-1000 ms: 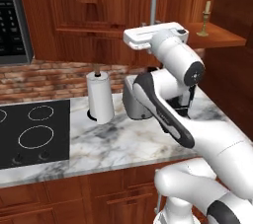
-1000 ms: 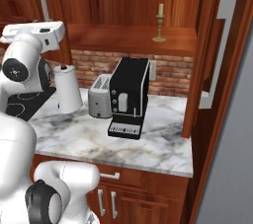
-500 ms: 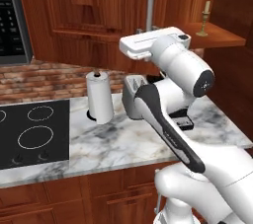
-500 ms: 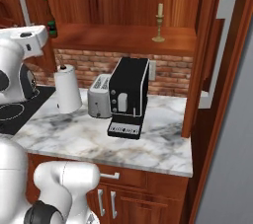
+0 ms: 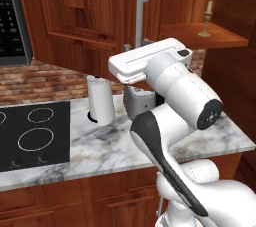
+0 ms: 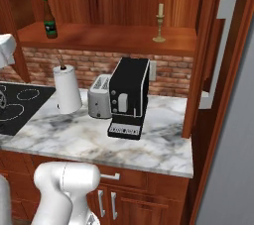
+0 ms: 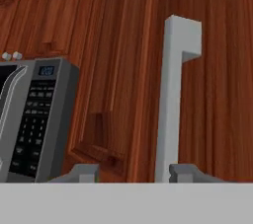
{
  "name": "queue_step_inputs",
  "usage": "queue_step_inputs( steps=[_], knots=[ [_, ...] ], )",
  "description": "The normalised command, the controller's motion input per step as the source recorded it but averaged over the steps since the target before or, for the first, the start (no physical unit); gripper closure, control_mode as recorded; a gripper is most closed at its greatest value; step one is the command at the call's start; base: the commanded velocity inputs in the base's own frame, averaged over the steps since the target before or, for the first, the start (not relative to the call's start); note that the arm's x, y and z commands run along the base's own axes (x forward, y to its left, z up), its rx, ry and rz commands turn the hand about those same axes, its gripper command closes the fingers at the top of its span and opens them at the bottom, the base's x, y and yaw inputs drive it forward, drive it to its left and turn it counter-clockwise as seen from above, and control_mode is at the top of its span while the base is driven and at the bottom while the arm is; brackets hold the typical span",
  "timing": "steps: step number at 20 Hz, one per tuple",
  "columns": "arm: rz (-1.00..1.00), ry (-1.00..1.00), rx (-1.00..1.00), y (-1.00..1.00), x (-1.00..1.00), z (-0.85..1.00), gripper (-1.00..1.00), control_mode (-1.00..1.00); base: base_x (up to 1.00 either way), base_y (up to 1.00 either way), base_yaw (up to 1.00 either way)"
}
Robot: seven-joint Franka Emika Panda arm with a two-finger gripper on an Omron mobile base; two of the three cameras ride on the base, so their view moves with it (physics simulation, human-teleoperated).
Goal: Get the candle and the beer from the cabinet and move them to the dining counter.
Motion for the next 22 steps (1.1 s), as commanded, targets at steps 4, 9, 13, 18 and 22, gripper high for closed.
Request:
queue_step_inputs(
  steps=[4,9,13,18,22],
  knots=[
    [0.0,-0.06,0.0,-0.05,-0.89,-0.08,-1.0,-1.0,0.0,0.0,0.0],
    [0.0,-0.07,0.0,-0.41,-0.85,-0.11,-1.0,-1.0,0.0,0.0,0.0],
    [0.0,0.0,0.02,-0.72,-0.38,-0.13,-1.0,-1.0,0.0,0.0,0.0],
    [0.0,0.22,0.09,-0.92,0.08,-0.3,-1.0,-1.0,0.0,0.0,0.0],
    [0.04,0.39,0.12,-0.89,0.38,-0.41,-1.0,-1.0,0.0,0.0,0.0]
  ],
)
